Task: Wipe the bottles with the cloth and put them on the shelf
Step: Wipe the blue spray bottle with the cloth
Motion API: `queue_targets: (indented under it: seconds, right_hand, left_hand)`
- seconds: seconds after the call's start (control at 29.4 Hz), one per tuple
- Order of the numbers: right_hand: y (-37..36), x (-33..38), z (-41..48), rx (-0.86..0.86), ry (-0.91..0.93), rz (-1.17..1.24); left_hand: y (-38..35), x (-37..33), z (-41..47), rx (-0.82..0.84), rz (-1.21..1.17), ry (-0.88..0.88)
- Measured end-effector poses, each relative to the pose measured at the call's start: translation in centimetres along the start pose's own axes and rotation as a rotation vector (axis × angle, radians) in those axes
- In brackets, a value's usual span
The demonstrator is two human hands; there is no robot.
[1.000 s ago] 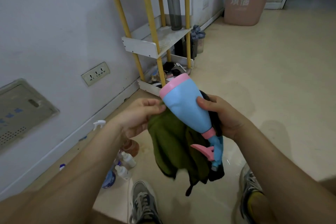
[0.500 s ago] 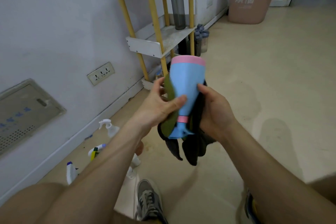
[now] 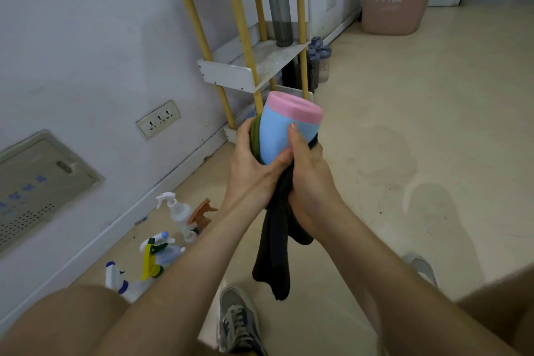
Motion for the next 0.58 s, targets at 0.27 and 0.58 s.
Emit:
queue_targets:
  seconds: [0.27, 0.58]
  right_hand:
    - [3.7, 4.4, 1.7, 0.033, 0.224, -0.641]
    - [0.2, 4.7, -0.4, 0.235, 0.398, -1.475]
  left_hand:
    - [0.7, -1.7, -0.3, 0.282, 0.086, 0.086]
    - [1.1, -0.2, 0.3, 0.287, 0.150, 0.337]
Point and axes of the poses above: each hand's wrist, its own z-axis towards the middle knuckle, its own y-axis out of the back of the hand, x = y × z, the point moved 10 cm from there along z, towards the middle knuckle, and after that the axes turned 6 degrees about -z, right-handed, at the moved point
